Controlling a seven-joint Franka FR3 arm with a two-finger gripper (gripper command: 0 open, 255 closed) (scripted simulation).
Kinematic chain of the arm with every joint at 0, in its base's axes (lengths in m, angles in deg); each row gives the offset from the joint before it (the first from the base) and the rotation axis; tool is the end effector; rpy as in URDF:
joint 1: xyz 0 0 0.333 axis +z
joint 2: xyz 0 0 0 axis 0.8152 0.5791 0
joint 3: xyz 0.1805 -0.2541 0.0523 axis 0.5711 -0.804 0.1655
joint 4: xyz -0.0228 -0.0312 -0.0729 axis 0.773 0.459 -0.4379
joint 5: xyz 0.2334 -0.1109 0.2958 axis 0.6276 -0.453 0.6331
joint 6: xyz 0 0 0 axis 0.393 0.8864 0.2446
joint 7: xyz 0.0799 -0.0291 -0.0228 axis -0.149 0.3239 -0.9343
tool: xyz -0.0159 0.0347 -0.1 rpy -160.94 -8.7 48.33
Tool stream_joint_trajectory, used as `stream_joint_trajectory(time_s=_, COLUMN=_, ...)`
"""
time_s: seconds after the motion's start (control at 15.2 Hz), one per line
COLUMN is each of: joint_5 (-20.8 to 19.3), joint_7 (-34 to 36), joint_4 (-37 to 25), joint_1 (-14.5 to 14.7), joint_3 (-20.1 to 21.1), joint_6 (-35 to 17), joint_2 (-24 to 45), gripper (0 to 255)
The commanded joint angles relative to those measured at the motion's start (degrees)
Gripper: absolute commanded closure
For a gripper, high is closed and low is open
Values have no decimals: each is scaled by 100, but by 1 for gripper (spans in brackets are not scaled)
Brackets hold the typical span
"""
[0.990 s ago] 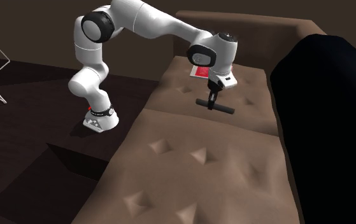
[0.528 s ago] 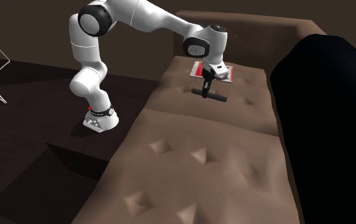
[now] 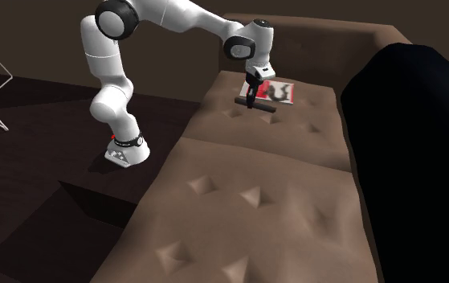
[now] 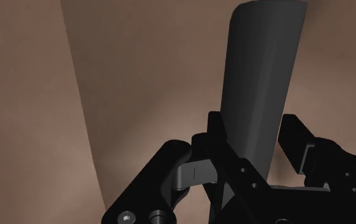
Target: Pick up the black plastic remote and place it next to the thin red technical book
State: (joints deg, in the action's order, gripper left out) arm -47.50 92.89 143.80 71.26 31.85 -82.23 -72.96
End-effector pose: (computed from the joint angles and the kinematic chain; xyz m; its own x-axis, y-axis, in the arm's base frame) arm 0.5436 0.2252 0.4255 0.9982 -0.0226 -0.0556 -0.0271 -0.9963 -0.0812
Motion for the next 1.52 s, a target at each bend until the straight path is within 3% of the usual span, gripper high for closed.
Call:
stream_joint_trajectory(time_s=0.0, joint_5=-2, joint_7=270, joint_4=77, joint_1=149, joint_3=115, joint_6=-40, joint_2=-63, gripper=255)
stream_joint_trajectory(time_s=0.59, joint_5=-67, joint_7=1590, joint_4=43, joint_1=871, joint_3=689, joint_6=-108, joint_2=-79, gripper=255)
stream_joint_trajectory(time_s=1.45, joint_5=-123, joint_7=1565, joint_4=571, joint_1=897, joint_3=683, joint_6=-1032, joint_2=325, gripper=255)
